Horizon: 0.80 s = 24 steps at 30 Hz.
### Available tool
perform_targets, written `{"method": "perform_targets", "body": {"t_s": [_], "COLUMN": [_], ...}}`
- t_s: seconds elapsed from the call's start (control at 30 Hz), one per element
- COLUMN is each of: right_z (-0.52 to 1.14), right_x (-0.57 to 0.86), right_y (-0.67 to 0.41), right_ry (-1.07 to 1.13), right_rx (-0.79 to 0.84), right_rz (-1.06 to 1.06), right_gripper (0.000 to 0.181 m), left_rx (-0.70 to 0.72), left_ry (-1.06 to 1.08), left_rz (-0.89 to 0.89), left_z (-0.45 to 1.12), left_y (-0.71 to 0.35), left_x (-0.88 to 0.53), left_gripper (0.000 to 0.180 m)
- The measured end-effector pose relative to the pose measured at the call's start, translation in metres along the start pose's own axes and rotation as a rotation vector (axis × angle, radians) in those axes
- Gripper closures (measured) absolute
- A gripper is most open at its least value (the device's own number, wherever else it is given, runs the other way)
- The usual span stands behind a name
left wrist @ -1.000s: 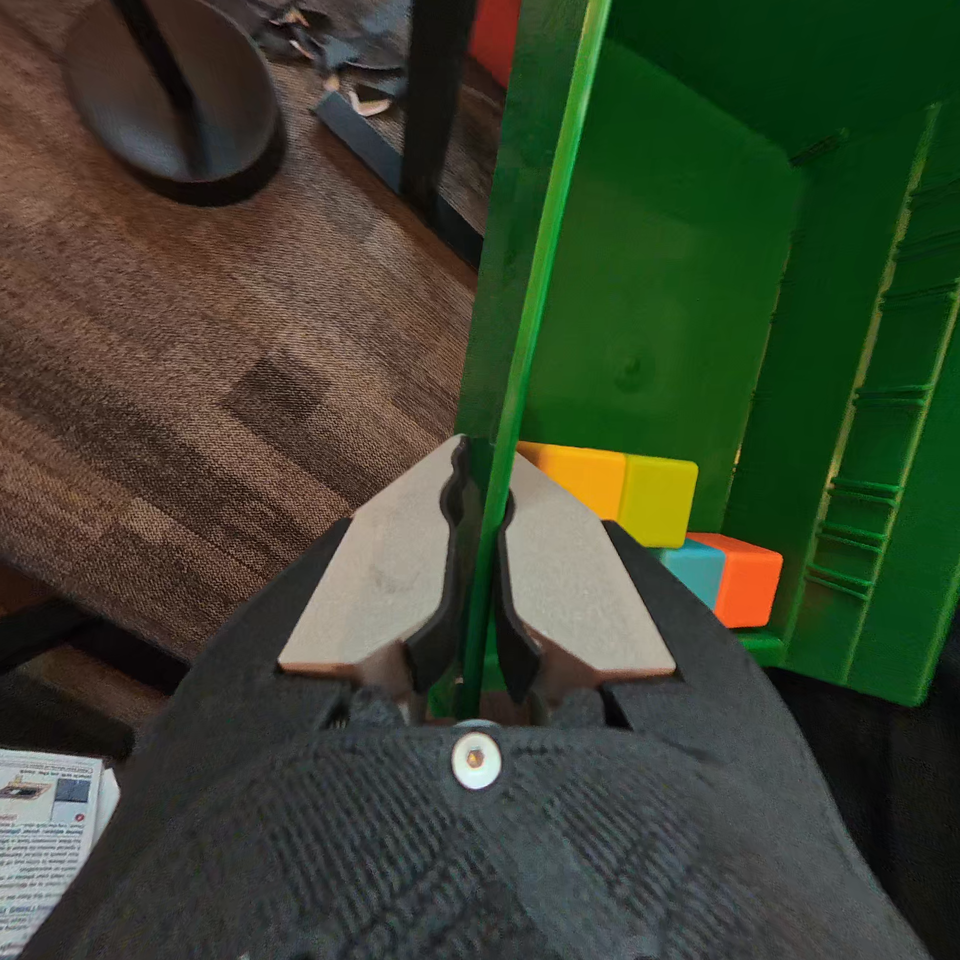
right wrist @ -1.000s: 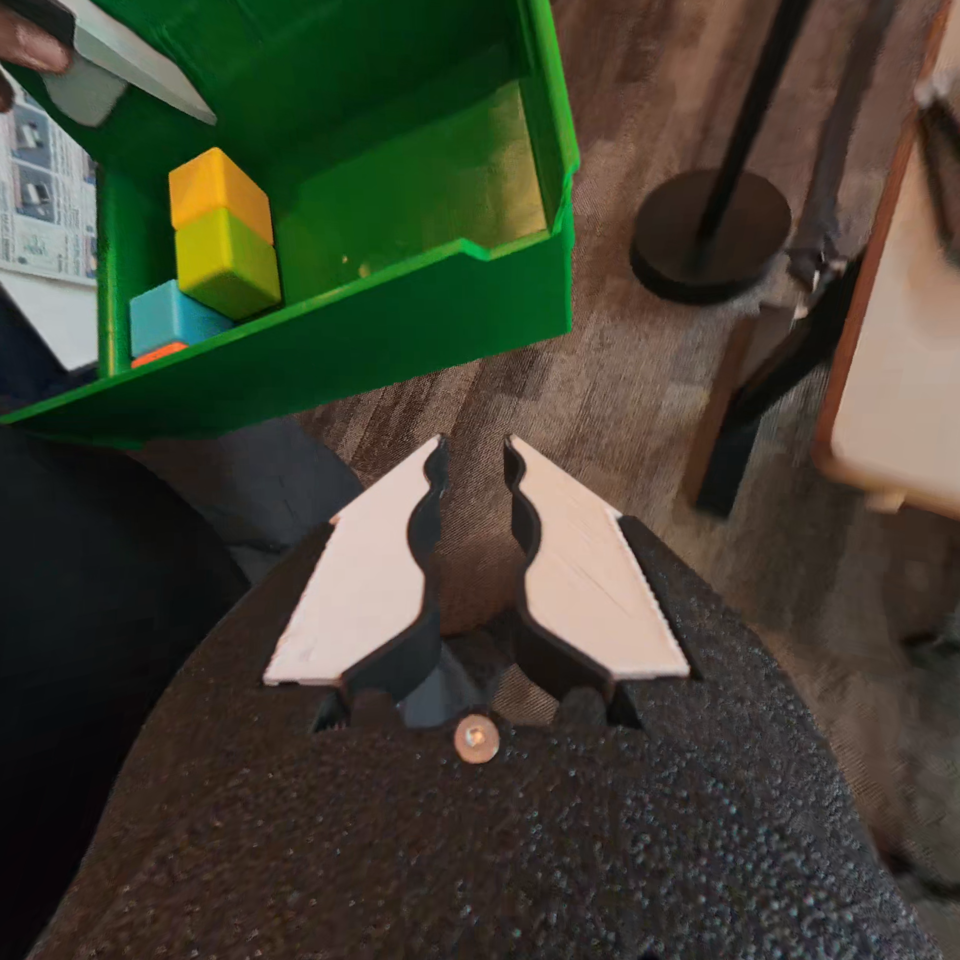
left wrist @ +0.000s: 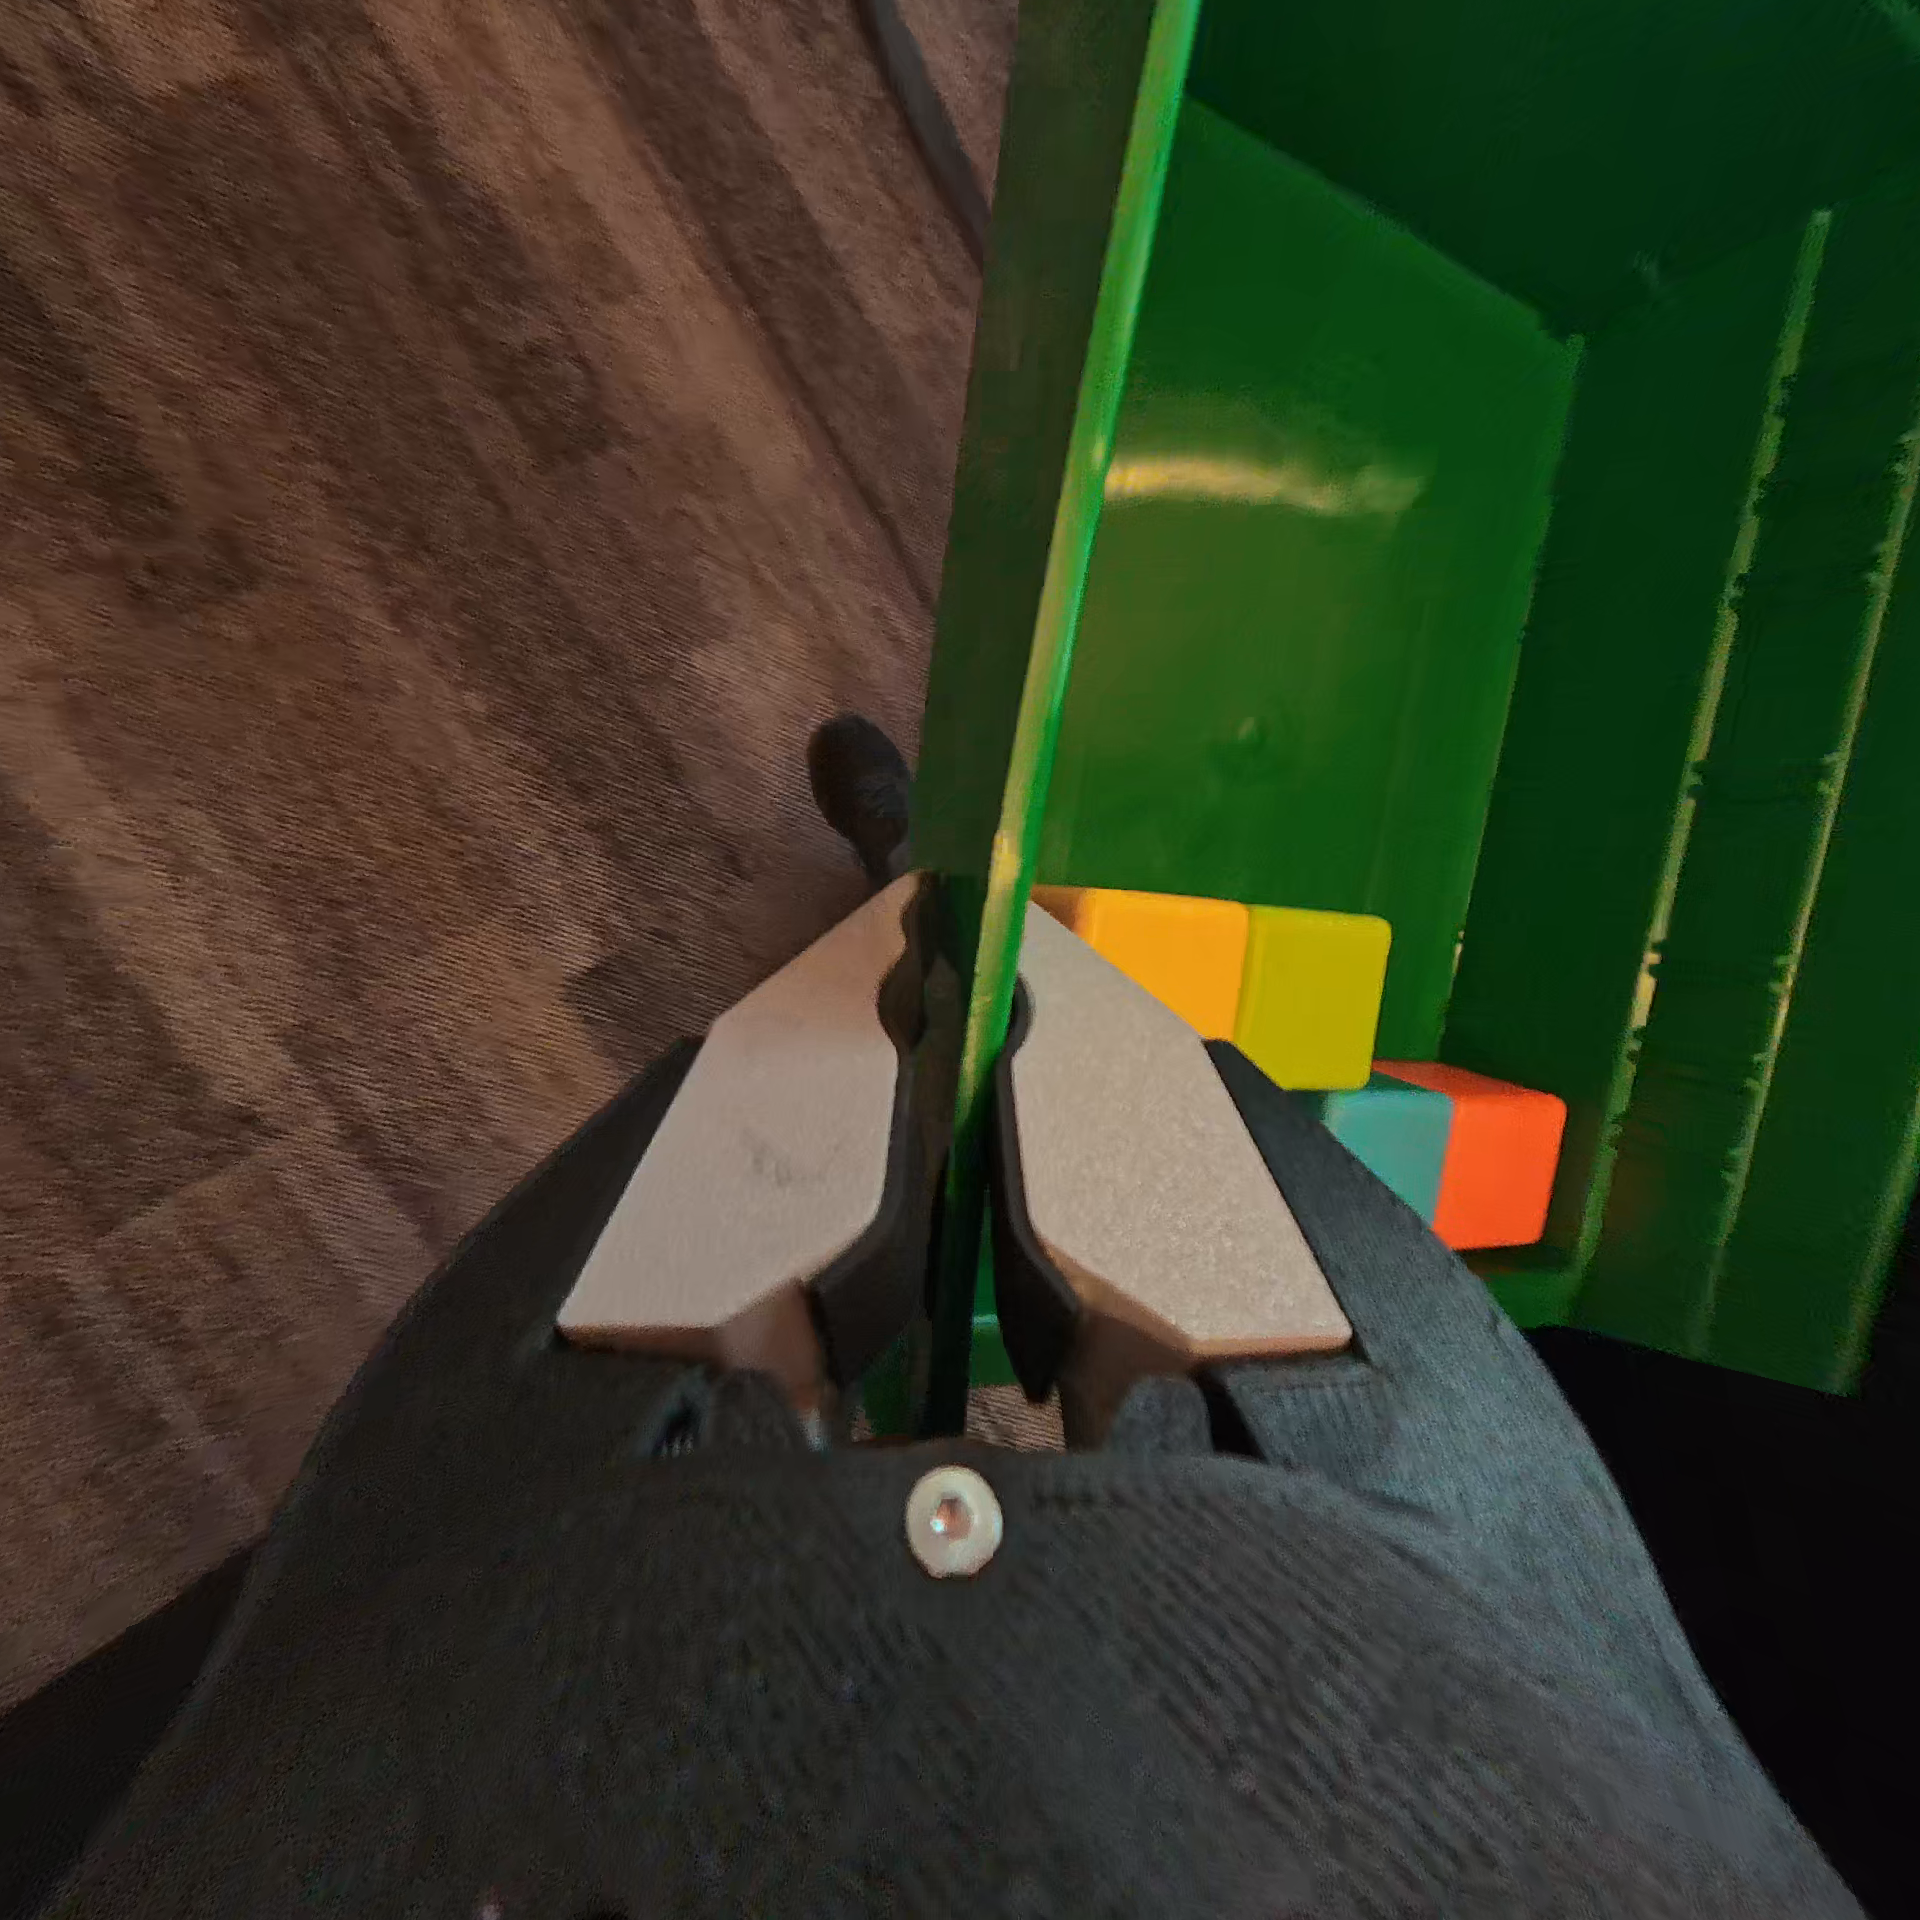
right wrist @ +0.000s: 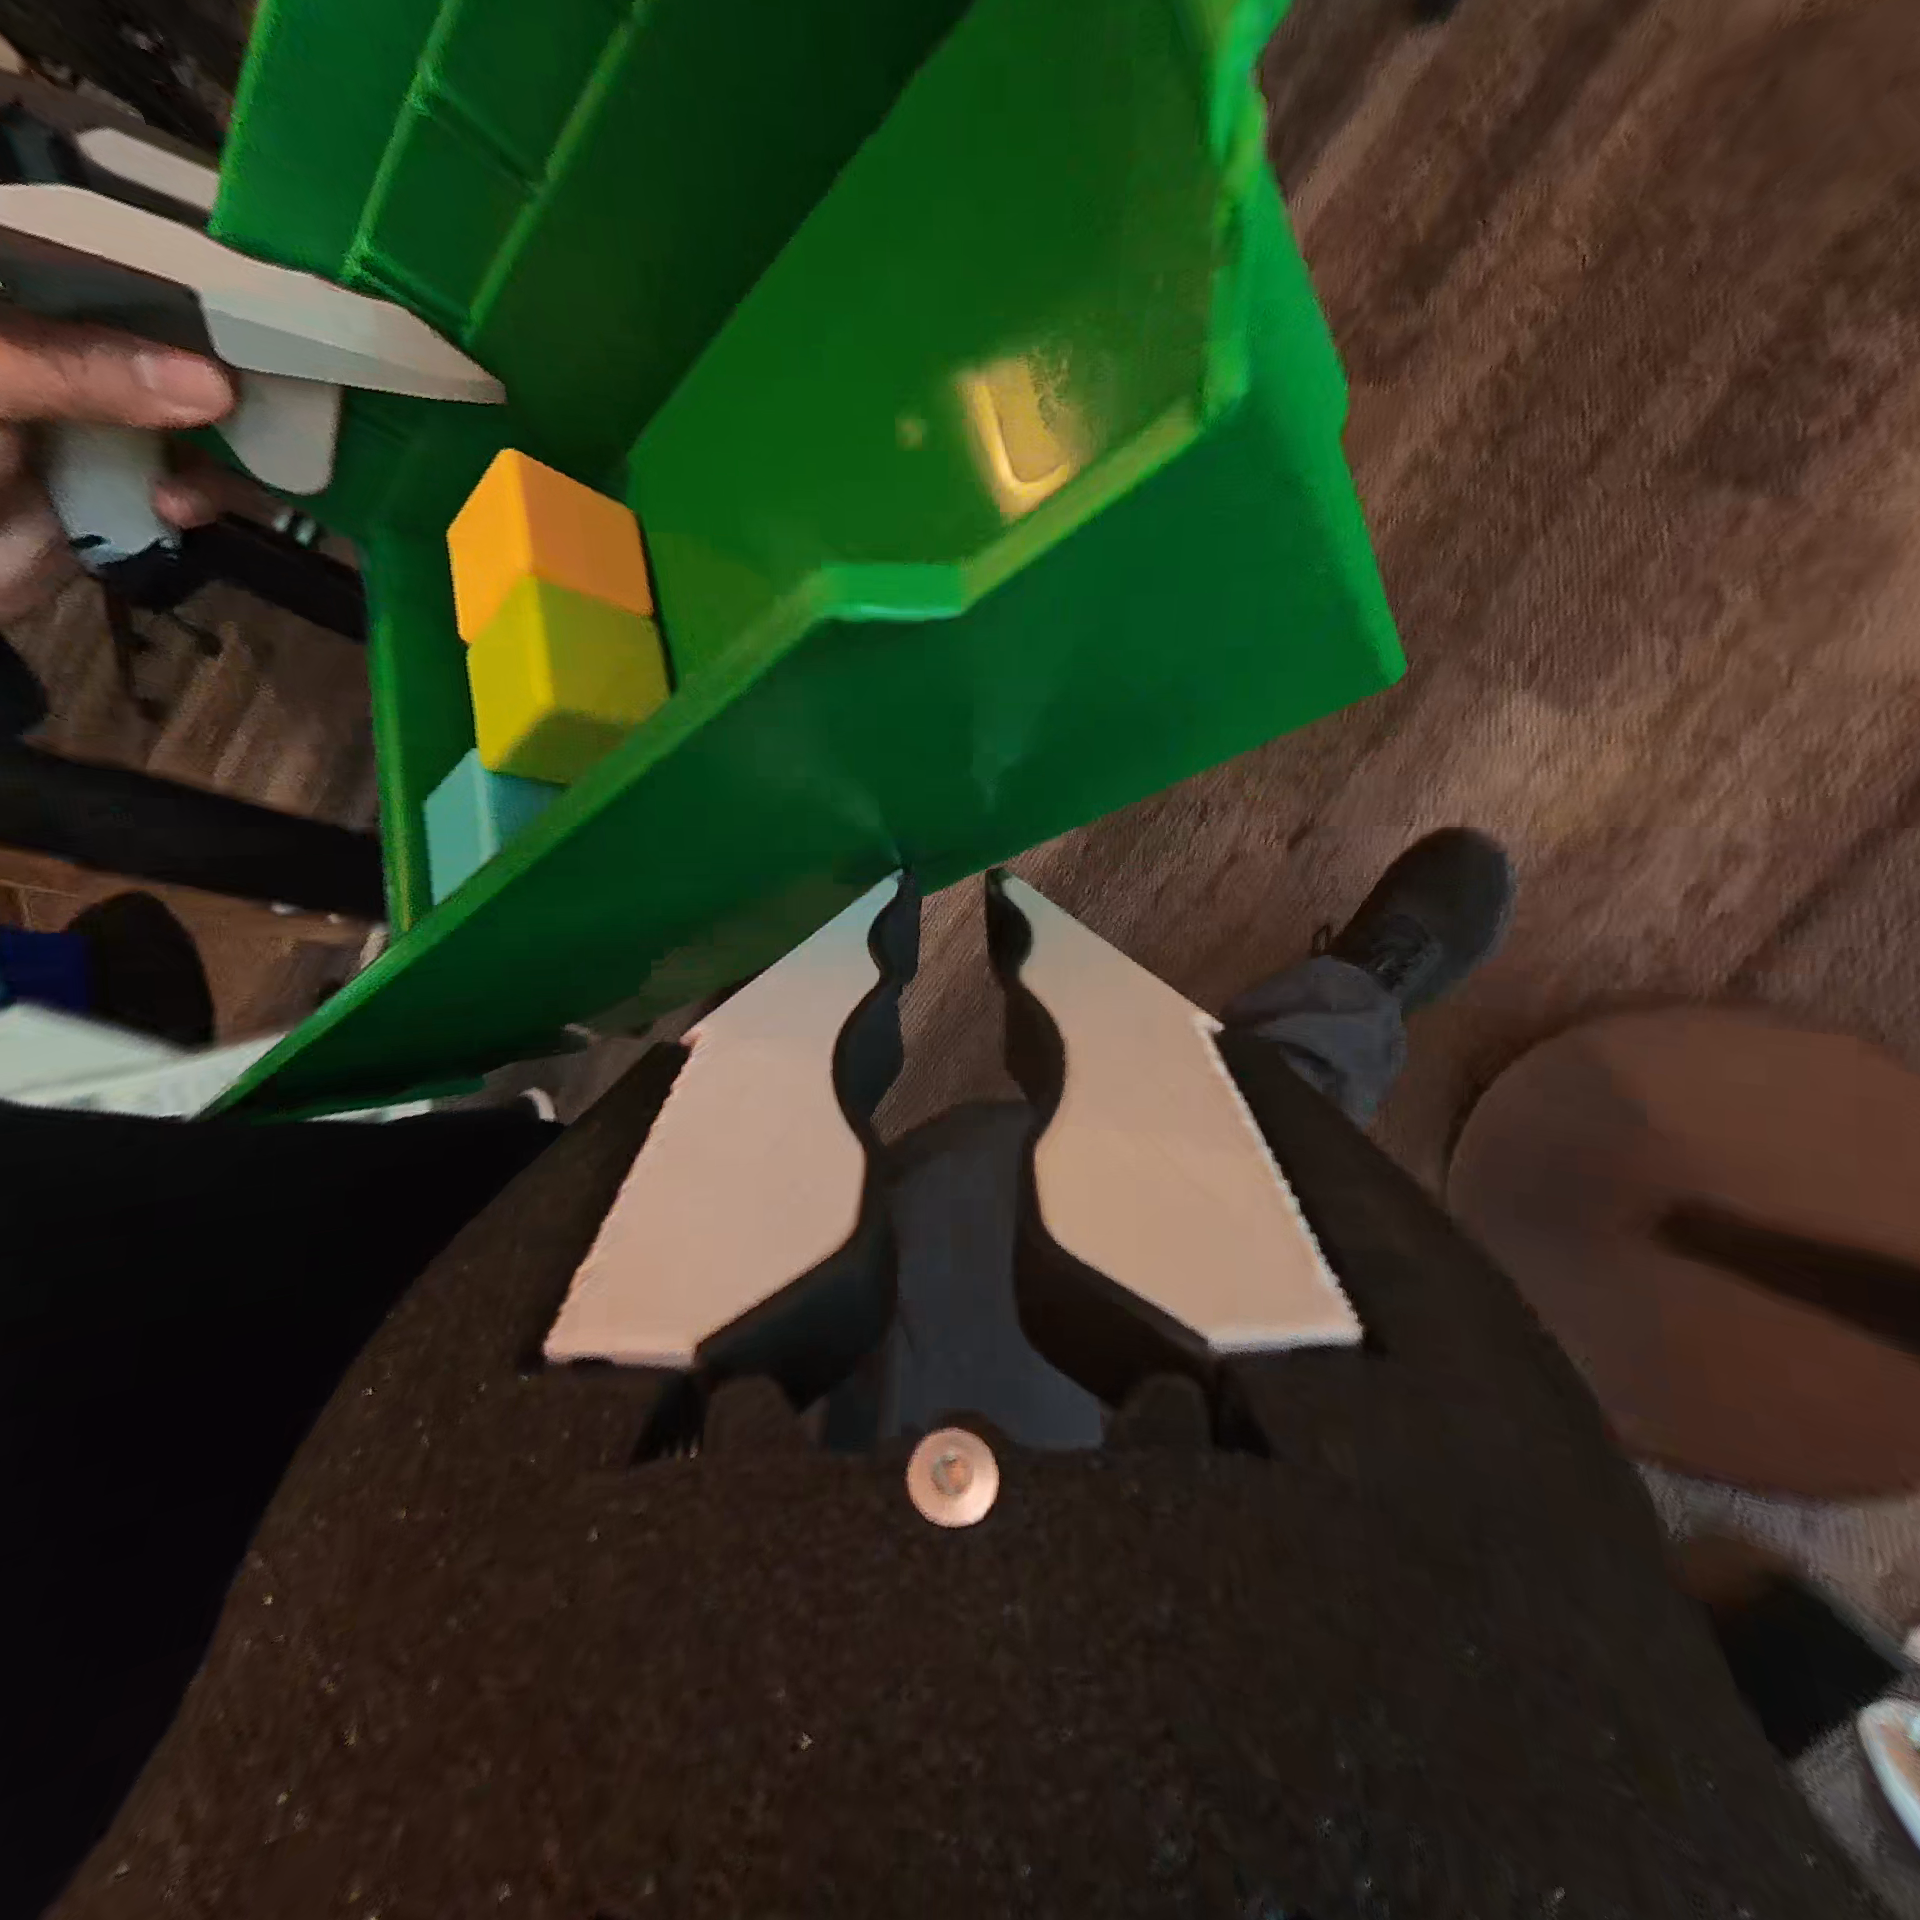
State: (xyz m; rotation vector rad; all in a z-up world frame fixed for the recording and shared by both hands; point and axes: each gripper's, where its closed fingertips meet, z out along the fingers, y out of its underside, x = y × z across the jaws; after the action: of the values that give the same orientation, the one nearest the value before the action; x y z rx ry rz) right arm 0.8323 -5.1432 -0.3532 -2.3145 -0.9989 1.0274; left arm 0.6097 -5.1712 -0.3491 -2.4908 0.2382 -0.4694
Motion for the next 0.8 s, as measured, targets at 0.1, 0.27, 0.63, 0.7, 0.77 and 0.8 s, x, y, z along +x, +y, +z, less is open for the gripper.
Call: {"method": "perform_targets", "body": {"t_s": [0.1,0.27,0.63,0.7,0.77,0.8], "right_z": [0.050,0.080,0.157,0.181,0.202,0.210], "right_x": [0.053,0.154,0.344,0.373,0.399,0.411], "right_y": [-0.088,-0.242,-0.481,-0.514,-0.547,-0.566], "right_ry": [-0.047,0.018,0.177,0.200,0.230,0.258], "right_rx": [0.036,0.052,0.047,0.050,0.040,0.025], "right_rz": [-0.052,-0.052,-0.066,-0.007,0.034,0.047], "right_gripper": [0.163,0.165,0.166,0.166,0.166,0.166], "left_rx": [-0.017,-0.045,0.009,0.025,0.034,0.028], "left_ry": [-0.046,-0.064,0.048,0.088,0.126,0.145], "left_rz": [-0.035,-0.069,-0.039,-0.017,-0.001,0.005], "left_z": [0.022,0.060,0.202,0.232,0.257,0.267], "left_y": [-0.065,-0.188,-0.433,-0.479,-0.528,-0.554], "left_x": [-0.073,-0.164,-0.350,-0.387,-0.426,-0.445], "left_gripper": [0.176,0.175,0.175,0.175,0.174,0.175]}}
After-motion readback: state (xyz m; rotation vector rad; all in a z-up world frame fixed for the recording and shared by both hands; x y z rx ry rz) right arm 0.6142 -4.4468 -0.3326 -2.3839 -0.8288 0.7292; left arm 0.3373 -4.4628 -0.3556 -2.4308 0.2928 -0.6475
